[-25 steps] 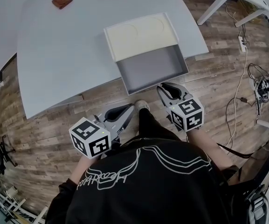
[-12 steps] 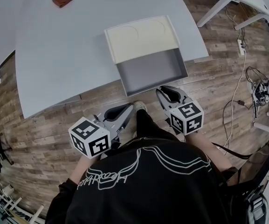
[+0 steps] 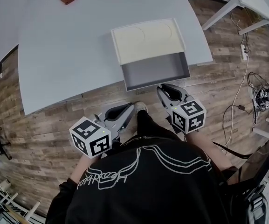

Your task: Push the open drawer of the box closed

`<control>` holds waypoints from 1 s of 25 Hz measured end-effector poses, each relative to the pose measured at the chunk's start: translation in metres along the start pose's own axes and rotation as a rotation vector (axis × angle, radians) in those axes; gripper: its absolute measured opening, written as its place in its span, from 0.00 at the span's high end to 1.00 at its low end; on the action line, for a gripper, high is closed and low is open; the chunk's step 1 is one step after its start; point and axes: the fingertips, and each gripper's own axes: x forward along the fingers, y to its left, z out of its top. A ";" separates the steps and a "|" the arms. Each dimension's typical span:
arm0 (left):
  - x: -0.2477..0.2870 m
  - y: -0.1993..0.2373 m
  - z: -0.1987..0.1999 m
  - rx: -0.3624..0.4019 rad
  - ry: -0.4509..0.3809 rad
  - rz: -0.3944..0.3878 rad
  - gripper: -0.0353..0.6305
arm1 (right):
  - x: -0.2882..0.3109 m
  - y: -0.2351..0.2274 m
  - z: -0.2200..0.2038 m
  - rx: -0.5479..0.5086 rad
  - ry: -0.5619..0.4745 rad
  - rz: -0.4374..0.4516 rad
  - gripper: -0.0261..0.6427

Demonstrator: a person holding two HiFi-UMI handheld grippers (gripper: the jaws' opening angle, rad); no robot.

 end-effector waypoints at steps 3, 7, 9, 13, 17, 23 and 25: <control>-0.004 0.002 0.003 -0.002 -0.013 0.005 0.94 | 0.009 -0.003 0.009 -0.003 0.001 -0.007 0.86; -0.001 0.008 0.011 -0.004 -0.026 0.014 0.94 | 0.022 -0.016 0.026 -0.014 -0.007 -0.020 0.86; -0.002 0.010 0.013 -0.008 -0.031 0.018 0.94 | 0.025 -0.018 0.032 -0.016 -0.013 -0.026 0.86; -0.008 0.016 0.014 -0.015 -0.042 0.029 0.94 | 0.034 -0.021 0.040 -0.024 -0.021 -0.033 0.86; -0.027 0.022 0.012 -0.018 -0.058 0.039 0.94 | 0.039 -0.010 0.047 -0.040 -0.032 -0.056 0.86; -0.016 0.033 0.022 -0.034 -0.065 0.048 0.94 | 0.053 -0.033 0.061 -0.047 -0.030 -0.075 0.86; -0.014 0.035 0.022 -0.037 -0.063 0.052 0.94 | 0.056 -0.039 0.061 -0.048 -0.030 -0.080 0.85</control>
